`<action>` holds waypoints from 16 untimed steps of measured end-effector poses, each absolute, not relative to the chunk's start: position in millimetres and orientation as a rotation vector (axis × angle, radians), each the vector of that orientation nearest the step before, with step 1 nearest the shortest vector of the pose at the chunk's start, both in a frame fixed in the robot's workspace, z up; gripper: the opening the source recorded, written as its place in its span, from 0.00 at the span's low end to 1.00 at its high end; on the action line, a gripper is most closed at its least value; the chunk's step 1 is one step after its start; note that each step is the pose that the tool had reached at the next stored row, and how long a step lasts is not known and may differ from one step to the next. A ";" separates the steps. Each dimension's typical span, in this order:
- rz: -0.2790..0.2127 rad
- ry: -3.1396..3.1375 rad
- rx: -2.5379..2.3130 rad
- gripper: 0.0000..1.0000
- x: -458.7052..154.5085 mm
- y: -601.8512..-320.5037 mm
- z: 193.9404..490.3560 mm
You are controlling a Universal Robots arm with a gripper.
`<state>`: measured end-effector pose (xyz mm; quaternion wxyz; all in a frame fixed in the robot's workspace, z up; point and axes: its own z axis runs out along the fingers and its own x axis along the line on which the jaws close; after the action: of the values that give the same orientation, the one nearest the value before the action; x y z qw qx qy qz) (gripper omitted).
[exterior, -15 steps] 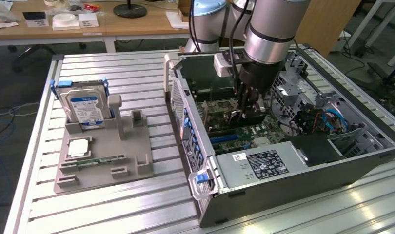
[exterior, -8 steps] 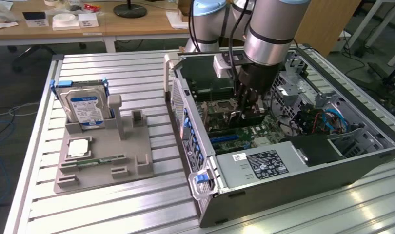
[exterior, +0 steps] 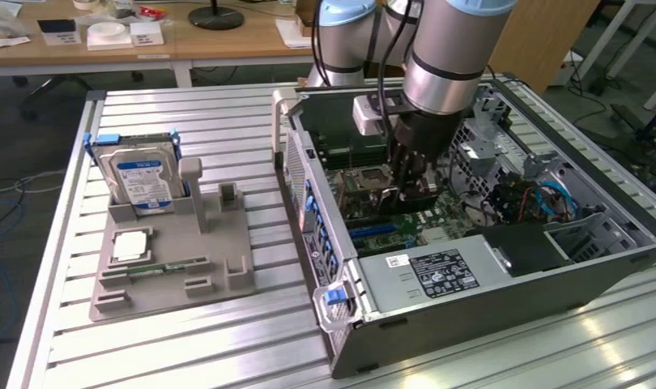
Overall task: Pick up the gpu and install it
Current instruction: 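Insert the gpu into the slot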
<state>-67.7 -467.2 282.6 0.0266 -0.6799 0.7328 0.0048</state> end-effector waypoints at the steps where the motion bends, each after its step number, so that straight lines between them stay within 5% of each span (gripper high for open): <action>1: 0.015 2.264 -2.101 0.27 -67.8 -467.2 281.5; 16: 0.015 2.264 -2.101 0.27 -69.6 -467.6 269.7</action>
<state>-69.6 -467.6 269.7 0.0266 -0.6800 0.7327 0.0048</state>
